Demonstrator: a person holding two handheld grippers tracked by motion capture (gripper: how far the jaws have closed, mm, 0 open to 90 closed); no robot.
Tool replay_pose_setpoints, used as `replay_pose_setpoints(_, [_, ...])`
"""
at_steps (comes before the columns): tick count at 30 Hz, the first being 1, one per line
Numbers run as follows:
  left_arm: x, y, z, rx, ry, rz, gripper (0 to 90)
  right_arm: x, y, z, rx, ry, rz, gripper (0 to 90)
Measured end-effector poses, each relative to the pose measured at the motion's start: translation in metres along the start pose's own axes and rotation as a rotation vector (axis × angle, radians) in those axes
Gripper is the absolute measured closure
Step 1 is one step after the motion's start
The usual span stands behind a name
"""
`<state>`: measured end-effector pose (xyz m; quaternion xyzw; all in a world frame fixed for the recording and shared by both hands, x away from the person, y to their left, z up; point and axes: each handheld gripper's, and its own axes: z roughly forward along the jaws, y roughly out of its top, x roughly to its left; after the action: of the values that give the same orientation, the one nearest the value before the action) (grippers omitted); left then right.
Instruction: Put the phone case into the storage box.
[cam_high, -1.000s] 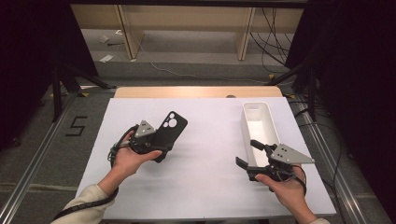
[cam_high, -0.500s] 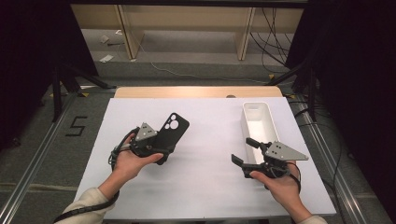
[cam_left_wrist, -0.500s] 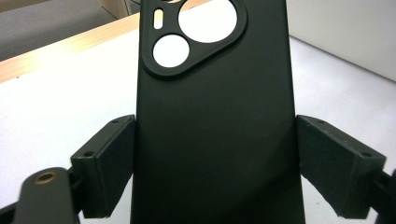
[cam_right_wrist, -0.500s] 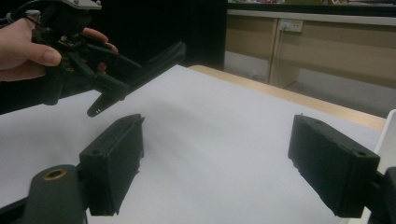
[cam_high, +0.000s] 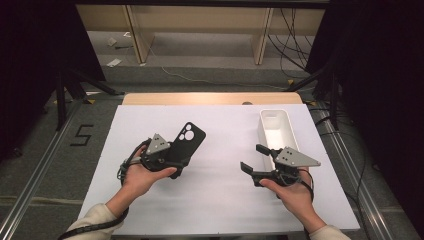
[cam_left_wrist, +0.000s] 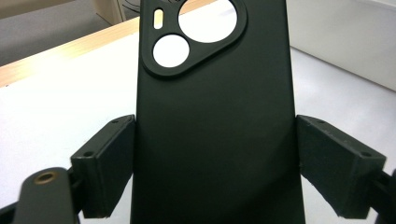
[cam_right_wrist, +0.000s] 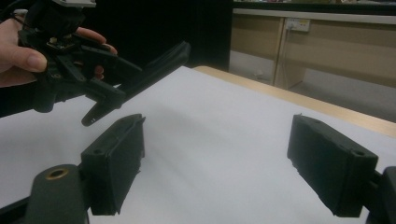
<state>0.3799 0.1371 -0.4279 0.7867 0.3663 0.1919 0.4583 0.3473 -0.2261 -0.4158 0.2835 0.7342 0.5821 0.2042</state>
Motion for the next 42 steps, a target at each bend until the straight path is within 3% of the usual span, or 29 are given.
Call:
replay_pose_setpoints(18, [-0.013,0.001,0.003,0.000,-0.025,0.028,15.2,0.000,0.008,0.020,0.001,0.016,0.012,19.3])
replay_pose_setpoints(42, [-0.028,0.002,0.010,0.002,-0.060,0.055,15.2,-0.006,0.018,0.040,0.001,-0.010,0.028,12.9])
